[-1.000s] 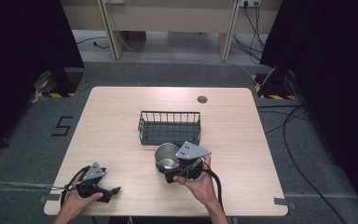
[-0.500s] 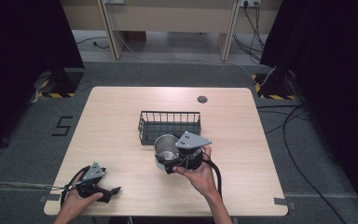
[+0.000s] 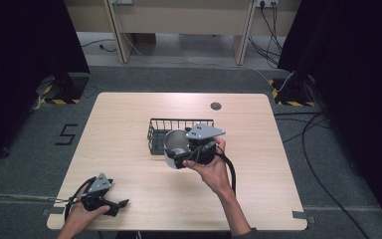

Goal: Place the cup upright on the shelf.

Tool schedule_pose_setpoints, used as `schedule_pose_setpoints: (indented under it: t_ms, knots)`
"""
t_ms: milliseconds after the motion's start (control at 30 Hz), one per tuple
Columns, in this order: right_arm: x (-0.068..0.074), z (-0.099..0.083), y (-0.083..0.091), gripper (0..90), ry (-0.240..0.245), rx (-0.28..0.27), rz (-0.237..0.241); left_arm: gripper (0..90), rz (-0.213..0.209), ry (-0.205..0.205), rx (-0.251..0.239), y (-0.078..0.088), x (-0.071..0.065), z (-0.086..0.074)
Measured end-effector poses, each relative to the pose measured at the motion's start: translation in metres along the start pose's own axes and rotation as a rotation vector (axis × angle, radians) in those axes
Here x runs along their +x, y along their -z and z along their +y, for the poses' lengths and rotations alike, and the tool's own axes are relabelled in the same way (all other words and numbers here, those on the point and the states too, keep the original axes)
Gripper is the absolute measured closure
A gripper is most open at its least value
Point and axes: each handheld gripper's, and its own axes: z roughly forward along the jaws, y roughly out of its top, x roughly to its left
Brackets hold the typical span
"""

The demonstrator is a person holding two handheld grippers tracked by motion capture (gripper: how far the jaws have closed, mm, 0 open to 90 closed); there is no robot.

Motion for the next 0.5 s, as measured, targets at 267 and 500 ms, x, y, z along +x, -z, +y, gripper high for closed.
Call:
schedule_pose_setpoints:
  t_ms: [267, 500]
  knots:
    - [-0.011, 0.017, -0.001, 6.4, 0.004, 0.009, -0.033, 0.0, -0.001, 0.000, 0.001, 0.000, 0.000, 0.000]
    - [-0.025, 0.033, -0.009, 6.4, -0.005, 0.027, -0.061, 0.0, -0.002, 0.001, 0.001, 0.000, 0.000, 0.000]
